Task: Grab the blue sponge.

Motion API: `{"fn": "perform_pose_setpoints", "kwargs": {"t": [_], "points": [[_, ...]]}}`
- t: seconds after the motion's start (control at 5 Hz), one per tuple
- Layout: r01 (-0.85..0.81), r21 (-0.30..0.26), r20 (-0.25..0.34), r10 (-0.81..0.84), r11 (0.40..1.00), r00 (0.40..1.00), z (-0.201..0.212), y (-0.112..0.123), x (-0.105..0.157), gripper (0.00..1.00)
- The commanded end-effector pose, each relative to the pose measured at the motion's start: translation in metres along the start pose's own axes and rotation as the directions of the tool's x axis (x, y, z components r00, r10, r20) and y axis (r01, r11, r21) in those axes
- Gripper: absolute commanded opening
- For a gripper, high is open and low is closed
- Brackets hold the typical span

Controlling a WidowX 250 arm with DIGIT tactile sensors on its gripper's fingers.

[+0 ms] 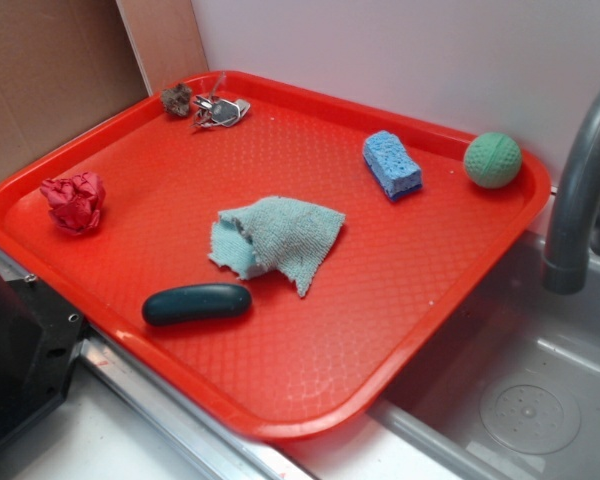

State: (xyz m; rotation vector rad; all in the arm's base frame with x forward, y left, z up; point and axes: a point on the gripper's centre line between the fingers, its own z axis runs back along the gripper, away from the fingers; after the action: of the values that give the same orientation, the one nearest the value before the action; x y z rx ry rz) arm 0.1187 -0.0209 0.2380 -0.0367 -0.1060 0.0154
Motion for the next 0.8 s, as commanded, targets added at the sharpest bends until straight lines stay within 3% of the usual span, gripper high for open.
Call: {"fn": "perform_pose_setpoints", "kwargs": {"t": [0.0, 0.2, 0.6], "points": [[-0.47, -0.011, 0.066, 0.47, 0.882, 0.88, -0.07, 0.004, 0.087, 1.0], [-0.668, 0.009, 0.048, 0.667, 0.744, 0.744, -0.093, 0.023, 0.103, 1.0], [-0.668, 0.009, 0.048, 0.667, 0.744, 0.744, -0.093, 0.023, 0.103, 1.0]]}}
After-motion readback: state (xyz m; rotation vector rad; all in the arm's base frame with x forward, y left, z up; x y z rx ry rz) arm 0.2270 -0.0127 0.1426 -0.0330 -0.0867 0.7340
